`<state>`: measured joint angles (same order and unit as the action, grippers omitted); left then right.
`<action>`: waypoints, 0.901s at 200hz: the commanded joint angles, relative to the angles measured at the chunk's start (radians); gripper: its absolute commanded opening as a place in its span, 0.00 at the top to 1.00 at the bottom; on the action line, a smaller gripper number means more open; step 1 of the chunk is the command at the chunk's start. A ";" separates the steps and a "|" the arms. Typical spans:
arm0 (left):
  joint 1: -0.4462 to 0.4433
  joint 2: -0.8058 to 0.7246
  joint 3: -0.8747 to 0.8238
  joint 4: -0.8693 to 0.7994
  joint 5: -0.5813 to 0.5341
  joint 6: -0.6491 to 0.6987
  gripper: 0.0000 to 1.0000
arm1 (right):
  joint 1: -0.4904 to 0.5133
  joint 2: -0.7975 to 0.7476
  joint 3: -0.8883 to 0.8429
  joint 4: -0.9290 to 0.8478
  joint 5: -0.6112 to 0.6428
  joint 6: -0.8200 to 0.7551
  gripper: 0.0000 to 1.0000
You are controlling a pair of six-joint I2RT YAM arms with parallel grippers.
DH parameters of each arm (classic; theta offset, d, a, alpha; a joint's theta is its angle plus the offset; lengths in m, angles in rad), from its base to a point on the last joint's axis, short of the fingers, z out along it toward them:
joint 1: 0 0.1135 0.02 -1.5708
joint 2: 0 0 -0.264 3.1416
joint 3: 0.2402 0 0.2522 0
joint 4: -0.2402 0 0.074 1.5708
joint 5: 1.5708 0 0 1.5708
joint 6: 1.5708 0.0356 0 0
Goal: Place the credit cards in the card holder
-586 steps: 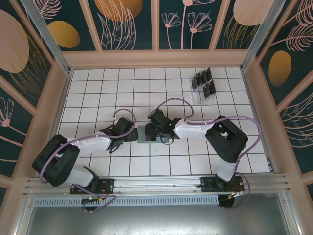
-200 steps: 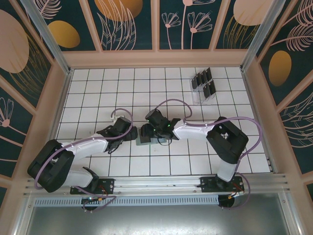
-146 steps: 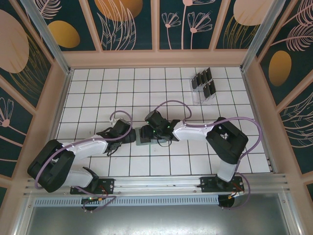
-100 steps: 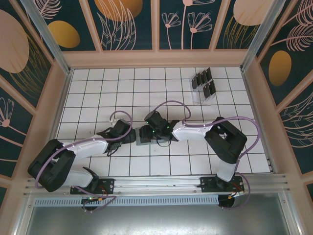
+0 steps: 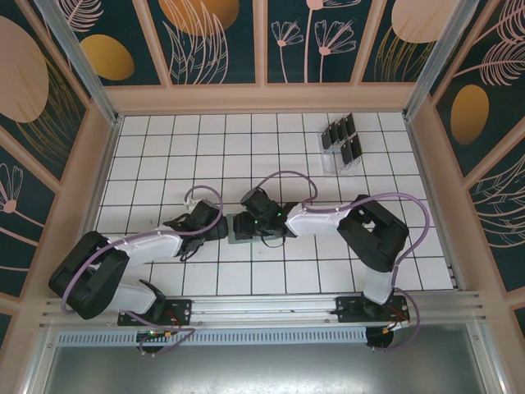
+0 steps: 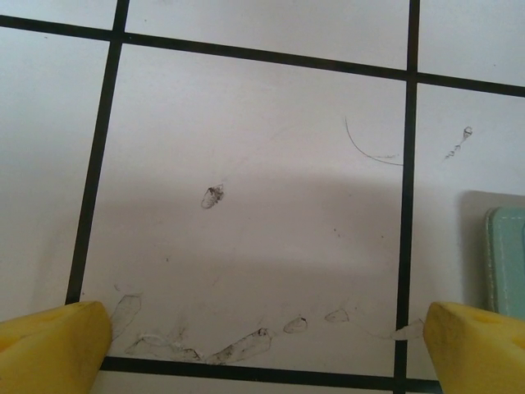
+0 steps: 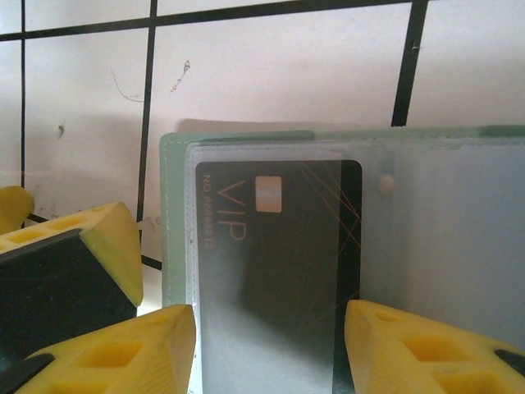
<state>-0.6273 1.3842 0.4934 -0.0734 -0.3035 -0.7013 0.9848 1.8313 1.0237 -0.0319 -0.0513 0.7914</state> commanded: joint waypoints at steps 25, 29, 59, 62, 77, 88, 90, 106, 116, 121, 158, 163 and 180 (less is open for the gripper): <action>0.001 0.041 -0.029 0.025 0.056 -0.015 0.02 | 0.023 0.031 0.047 0.011 -0.014 0.009 0.49; 0.001 0.041 -0.029 0.026 0.057 -0.014 0.02 | 0.024 0.031 0.049 0.012 -0.016 0.011 0.49; 0.001 0.044 -0.029 0.028 0.058 -0.013 0.02 | 0.025 0.027 0.053 0.022 -0.026 0.013 0.49; 0.001 0.044 -0.028 0.029 0.058 -0.013 0.02 | 0.025 0.027 0.054 0.022 -0.029 0.012 0.49; 0.001 0.045 -0.024 0.027 0.058 -0.012 0.02 | 0.025 0.022 0.056 0.023 -0.034 0.013 0.49; 0.001 0.040 -0.020 0.023 0.057 -0.011 0.02 | 0.023 0.005 0.055 0.020 -0.026 0.009 0.49; 0.001 0.040 -0.020 0.022 0.057 -0.011 0.02 | 0.023 0.000 0.055 0.019 -0.024 0.007 0.49; 0.001 0.021 -0.011 0.010 0.049 -0.007 0.01 | 0.016 -0.042 0.046 0.010 -0.003 -0.004 0.49; 0.001 0.005 -0.002 -0.003 0.041 -0.004 0.01 | 0.010 -0.073 0.038 0.001 0.011 -0.014 0.49; 0.000 -0.005 0.001 -0.011 0.038 -0.003 0.02 | 0.006 -0.088 0.031 -0.004 0.018 -0.018 0.49; 0.001 -0.080 0.037 -0.068 0.007 0.012 0.01 | -0.043 -0.159 0.001 -0.065 0.051 -0.086 0.49; 0.001 -0.088 0.041 -0.073 0.004 0.017 0.02 | -0.051 -0.164 -0.003 -0.072 0.055 -0.100 0.49; 0.000 -0.109 0.055 -0.083 -0.005 0.031 0.01 | -0.077 -0.168 -0.011 -0.093 0.062 -0.148 0.48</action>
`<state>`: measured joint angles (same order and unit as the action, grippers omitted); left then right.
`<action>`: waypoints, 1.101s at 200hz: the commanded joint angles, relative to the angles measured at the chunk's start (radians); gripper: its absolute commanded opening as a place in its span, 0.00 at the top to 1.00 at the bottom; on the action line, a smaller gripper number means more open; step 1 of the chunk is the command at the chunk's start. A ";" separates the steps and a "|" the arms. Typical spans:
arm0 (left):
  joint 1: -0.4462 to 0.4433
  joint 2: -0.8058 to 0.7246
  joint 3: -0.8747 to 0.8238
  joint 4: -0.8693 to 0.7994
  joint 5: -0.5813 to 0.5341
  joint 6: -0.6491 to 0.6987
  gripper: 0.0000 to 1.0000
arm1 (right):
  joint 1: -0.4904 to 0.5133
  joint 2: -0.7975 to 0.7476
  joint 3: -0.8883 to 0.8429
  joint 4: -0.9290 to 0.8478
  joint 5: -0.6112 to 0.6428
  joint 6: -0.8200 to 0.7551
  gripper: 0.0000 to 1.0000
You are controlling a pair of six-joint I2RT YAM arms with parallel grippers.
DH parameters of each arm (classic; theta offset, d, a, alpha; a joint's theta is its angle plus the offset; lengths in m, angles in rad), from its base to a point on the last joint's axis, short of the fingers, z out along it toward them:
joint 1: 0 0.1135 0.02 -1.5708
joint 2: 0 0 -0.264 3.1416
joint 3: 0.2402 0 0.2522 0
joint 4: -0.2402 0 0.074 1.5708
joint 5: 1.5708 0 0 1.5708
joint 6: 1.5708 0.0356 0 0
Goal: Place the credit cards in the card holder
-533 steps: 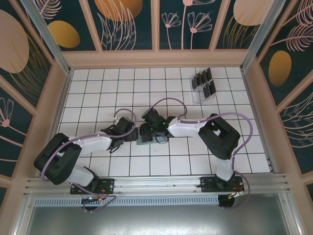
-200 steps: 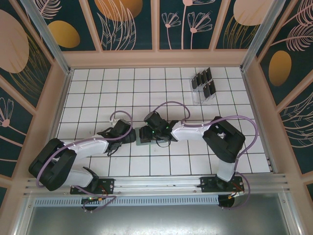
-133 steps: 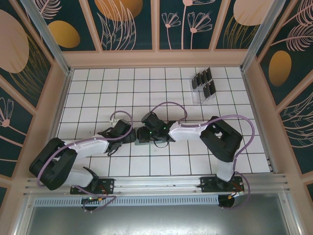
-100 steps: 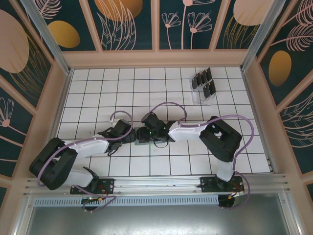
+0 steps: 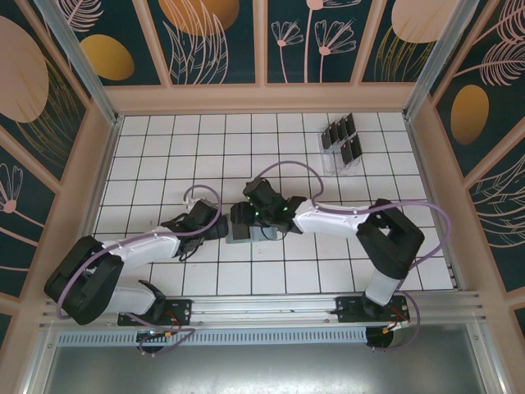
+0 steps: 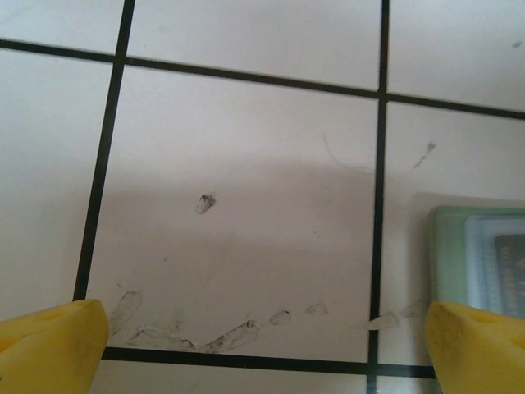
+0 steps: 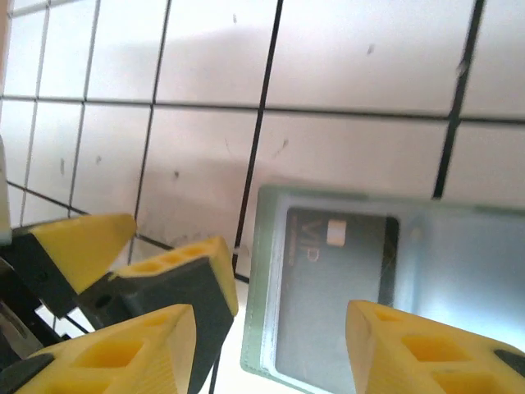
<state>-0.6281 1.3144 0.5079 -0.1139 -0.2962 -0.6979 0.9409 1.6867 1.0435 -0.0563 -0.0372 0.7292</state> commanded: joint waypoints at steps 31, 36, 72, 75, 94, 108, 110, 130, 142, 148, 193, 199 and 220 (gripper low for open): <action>0.001 -0.057 0.056 -0.053 -0.008 0.035 0.02 | -0.068 0.000 -0.014 -0.111 0.080 -0.148 0.49; 0.001 -0.057 0.059 -0.053 -0.004 0.034 0.01 | -0.070 0.004 -0.008 -0.117 0.078 -0.157 0.49; 0.002 -0.040 0.075 -0.042 0.017 0.030 0.01 | -0.069 0.050 0.023 -0.142 0.075 -0.206 0.49; 0.002 -0.039 0.076 -0.043 0.020 0.030 0.02 | -0.070 0.054 0.025 -0.142 0.075 -0.207 0.49; 0.002 -0.028 0.083 -0.040 0.028 0.026 0.02 | -0.069 0.071 0.036 -0.145 0.070 -0.213 0.49; 0.001 -0.024 0.085 -0.033 0.035 0.023 0.02 | -0.070 0.087 0.040 -0.145 0.069 -0.218 0.49; 0.001 -0.022 0.084 -0.031 0.037 0.023 0.02 | -0.070 0.088 0.041 -0.145 0.070 -0.220 0.49; 0.001 -0.014 0.084 -0.026 0.042 0.024 0.01 | -0.074 0.116 0.047 -0.147 0.077 -0.229 0.49; 0.002 -0.012 0.084 -0.027 0.045 0.026 0.02 | -0.079 0.135 0.047 -0.142 0.074 -0.228 0.49; 0.002 -0.012 0.084 -0.026 0.047 0.026 0.01 | -0.082 0.143 0.047 -0.140 0.070 -0.226 0.49; 0.002 -0.031 0.051 0.011 0.079 0.032 0.01 | -0.093 0.183 0.005 -0.073 0.013 -0.177 0.49; 0.000 -0.035 0.046 0.016 0.085 0.032 0.02 | -0.094 0.181 -0.005 -0.056 -0.001 -0.161 0.49; -0.003 -0.058 0.018 0.039 0.108 0.025 0.02 | -0.101 0.163 -0.047 0.031 -0.073 -0.091 0.49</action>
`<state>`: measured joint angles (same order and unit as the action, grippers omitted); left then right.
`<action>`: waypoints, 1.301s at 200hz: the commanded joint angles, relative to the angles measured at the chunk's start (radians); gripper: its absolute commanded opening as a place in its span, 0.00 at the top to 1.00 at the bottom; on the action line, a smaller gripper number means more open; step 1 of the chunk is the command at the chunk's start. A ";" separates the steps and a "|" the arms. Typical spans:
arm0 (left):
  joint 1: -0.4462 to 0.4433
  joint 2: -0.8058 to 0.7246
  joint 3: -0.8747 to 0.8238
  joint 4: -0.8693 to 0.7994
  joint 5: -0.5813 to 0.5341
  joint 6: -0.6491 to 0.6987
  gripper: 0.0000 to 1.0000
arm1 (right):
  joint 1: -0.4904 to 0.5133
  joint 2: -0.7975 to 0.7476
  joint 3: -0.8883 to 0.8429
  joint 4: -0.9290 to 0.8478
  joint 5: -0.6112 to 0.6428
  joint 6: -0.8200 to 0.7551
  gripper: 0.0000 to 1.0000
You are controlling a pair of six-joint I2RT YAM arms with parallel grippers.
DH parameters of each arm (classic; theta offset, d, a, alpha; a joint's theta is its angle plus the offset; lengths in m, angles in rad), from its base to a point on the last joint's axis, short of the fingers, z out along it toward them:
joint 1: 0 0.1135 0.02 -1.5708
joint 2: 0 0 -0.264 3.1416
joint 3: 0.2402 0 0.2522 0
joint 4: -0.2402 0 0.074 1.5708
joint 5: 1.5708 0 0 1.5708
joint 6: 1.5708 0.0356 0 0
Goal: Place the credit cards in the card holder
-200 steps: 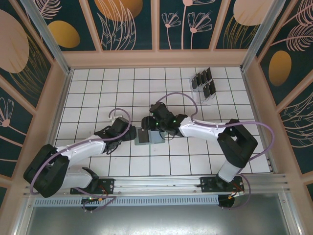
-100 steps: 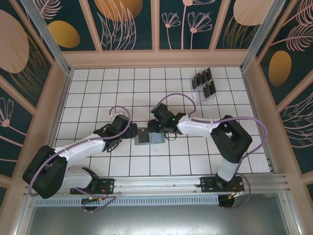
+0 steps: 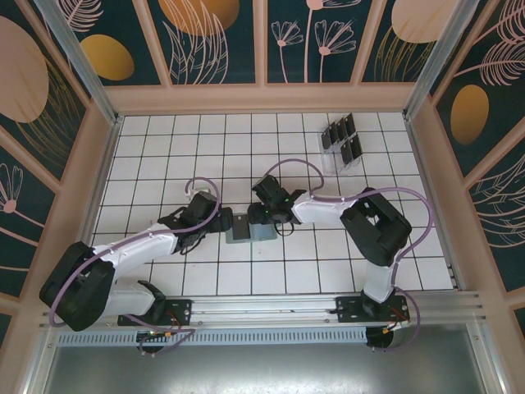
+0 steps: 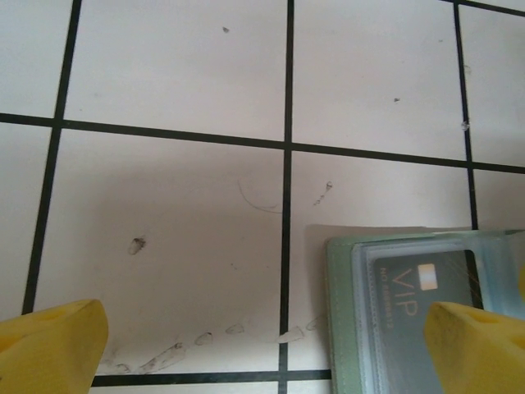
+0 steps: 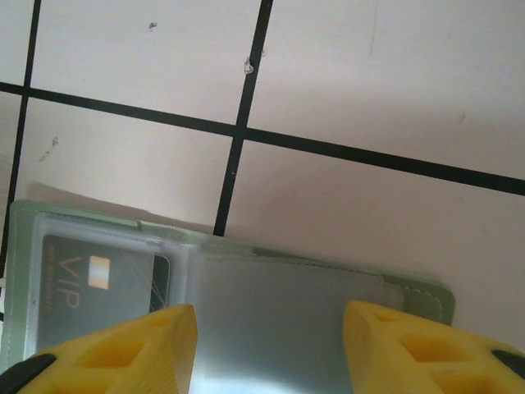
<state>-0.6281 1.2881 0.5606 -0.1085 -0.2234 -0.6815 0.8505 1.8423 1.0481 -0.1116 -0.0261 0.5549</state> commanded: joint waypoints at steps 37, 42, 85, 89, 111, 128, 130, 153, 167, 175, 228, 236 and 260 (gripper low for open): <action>-0.039 -0.061 -0.068 0.052 0.032 -0.002 0.02 | -0.024 -0.001 -0.123 0.231 -0.176 0.195 0.49; -0.047 -0.066 -0.071 0.052 0.028 -0.004 0.02 | -0.025 -0.001 -0.130 0.245 -0.184 0.208 0.49; -0.142 -0.068 -0.079 0.070 -0.015 -0.051 0.02 | -0.027 -0.003 -0.157 0.299 -0.210 0.254 0.50; -0.147 -0.066 -0.081 0.074 -0.017 -0.054 0.01 | -0.027 -0.004 -0.157 0.298 -0.209 0.253 0.50; -0.170 -0.059 -0.087 0.093 -0.026 -0.078 0.02 | -0.028 -0.007 -0.161 0.294 -0.200 0.258 0.50; -0.186 -0.055 -0.091 0.111 -0.034 -0.098 0.02 | -0.031 -0.013 -0.169 0.301 -0.198 0.270 0.50; -0.188 -0.054 -0.091 0.112 -0.035 -0.100 0.01 | -0.031 -0.013 -0.171 0.302 -0.198 0.270 0.50; -0.214 -0.030 -0.090 0.131 -0.053 -0.114 0.02 | -0.031 -0.023 -0.181 0.306 -0.186 0.278 0.50; -0.232 -0.004 -0.083 0.135 -0.059 -0.119 0.02 | -0.034 -0.028 -0.189 0.312 -0.185 0.286 0.50; -0.244 0.009 -0.077 0.135 -0.064 -0.118 0.01 | -0.034 -0.030 -0.192 0.315 -0.187 0.291 0.50; -0.284 0.098 -0.029 0.151 -0.102 -0.118 0.01 | -0.034 -0.028 -0.203 0.331 -0.196 0.301 0.50; -0.285 0.108 -0.022 0.153 -0.104 -0.115 0.02 | -0.035 -0.027 -0.205 0.335 -0.199 0.305 0.50; -0.286 0.129 0.000 0.157 -0.108 -0.104 0.02 | -0.034 -0.023 -0.206 0.340 -0.203 0.304 0.50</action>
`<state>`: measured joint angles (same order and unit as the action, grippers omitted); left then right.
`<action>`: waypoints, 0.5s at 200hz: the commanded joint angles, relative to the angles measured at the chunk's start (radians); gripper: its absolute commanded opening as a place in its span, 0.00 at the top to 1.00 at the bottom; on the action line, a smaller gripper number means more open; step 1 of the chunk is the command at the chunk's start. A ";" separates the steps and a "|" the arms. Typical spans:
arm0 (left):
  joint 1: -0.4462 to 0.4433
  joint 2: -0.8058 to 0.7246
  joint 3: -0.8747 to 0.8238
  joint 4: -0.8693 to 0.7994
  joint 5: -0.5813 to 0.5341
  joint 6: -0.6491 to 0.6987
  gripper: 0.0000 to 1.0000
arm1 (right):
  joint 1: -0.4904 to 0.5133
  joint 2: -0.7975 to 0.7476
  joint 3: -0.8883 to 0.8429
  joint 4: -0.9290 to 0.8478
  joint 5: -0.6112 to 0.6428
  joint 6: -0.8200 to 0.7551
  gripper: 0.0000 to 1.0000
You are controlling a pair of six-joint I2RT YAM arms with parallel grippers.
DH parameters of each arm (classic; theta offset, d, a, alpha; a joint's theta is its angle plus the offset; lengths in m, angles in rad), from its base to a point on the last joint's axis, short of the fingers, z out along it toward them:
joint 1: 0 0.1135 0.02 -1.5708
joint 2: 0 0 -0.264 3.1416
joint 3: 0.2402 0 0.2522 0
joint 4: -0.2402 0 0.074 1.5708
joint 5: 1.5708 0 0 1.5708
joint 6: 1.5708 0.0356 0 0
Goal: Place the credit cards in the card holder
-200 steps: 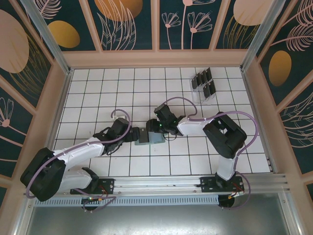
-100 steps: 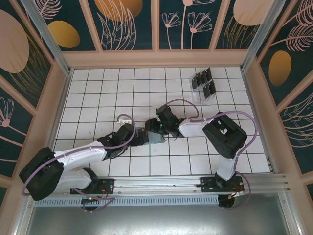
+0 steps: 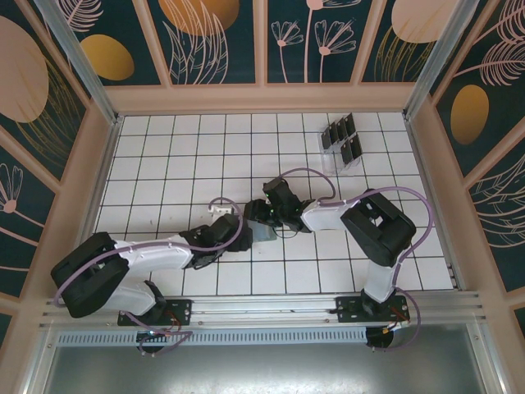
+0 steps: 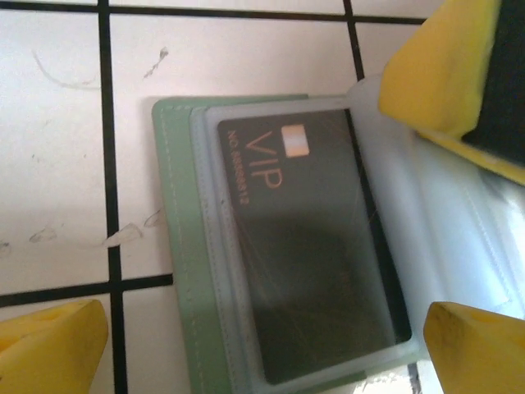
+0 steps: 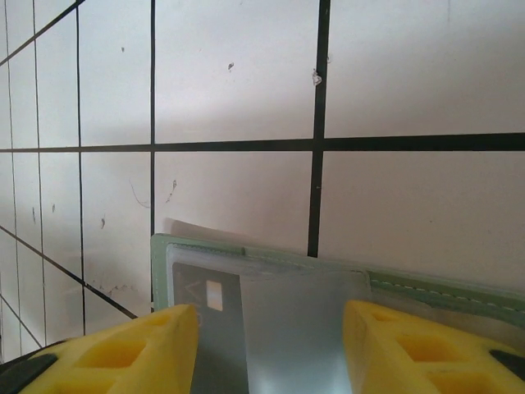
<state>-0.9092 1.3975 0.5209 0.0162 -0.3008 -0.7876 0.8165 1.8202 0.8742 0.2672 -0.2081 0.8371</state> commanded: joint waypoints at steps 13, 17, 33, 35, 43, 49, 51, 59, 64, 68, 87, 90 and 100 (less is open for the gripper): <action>-0.007 0.030 0.049 0.033 -0.032 0.007 0.01 | 0.000 -0.002 -0.033 -0.036 -0.020 0.021 0.50; -0.008 0.035 0.052 0.033 -0.033 0.009 0.02 | 0.000 -0.001 -0.034 -0.036 -0.020 0.023 0.50; -0.007 0.050 0.063 0.027 -0.038 0.013 0.02 | 0.000 0.000 -0.035 -0.033 -0.023 0.024 0.50; -0.008 0.052 0.065 0.027 -0.039 0.014 0.02 | 0.000 -0.001 -0.036 -0.032 -0.023 0.025 0.50; -0.007 0.059 0.068 0.025 -0.043 0.016 0.01 | -0.001 0.000 -0.034 -0.031 -0.025 0.025 0.50; -0.007 0.064 0.069 0.024 -0.047 0.016 0.02 | -0.002 0.000 -0.034 -0.030 -0.026 0.024 0.50; -0.007 0.067 0.068 0.023 -0.050 0.016 0.01 | -0.002 -0.001 -0.034 -0.031 -0.027 0.024 0.50; -0.008 0.074 0.071 0.018 -0.057 0.015 0.02 | -0.003 -0.004 -0.032 -0.032 -0.028 0.022 0.50; -0.007 0.080 0.072 0.014 -0.063 0.016 0.02 | -0.002 -0.006 -0.032 -0.032 -0.029 0.023 0.50; -0.008 0.085 0.075 0.011 -0.067 0.016 0.01 | -0.003 -0.009 -0.031 -0.034 -0.028 0.020 0.50; -0.009 0.106 0.080 -0.005 -0.084 0.016 0.02 | -0.005 -0.022 -0.028 -0.037 -0.031 0.018 0.50; -0.009 0.110 0.082 -0.007 -0.086 0.016 0.01 | -0.006 -0.026 -0.027 -0.036 -0.031 0.019 0.50; -0.009 0.123 0.082 -0.013 -0.093 0.016 0.01 | -0.008 -0.035 -0.025 -0.043 -0.033 0.016 0.50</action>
<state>-0.9112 1.4921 0.5766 0.0250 -0.3492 -0.7864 0.8124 1.8175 0.8684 0.2802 -0.2157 0.8452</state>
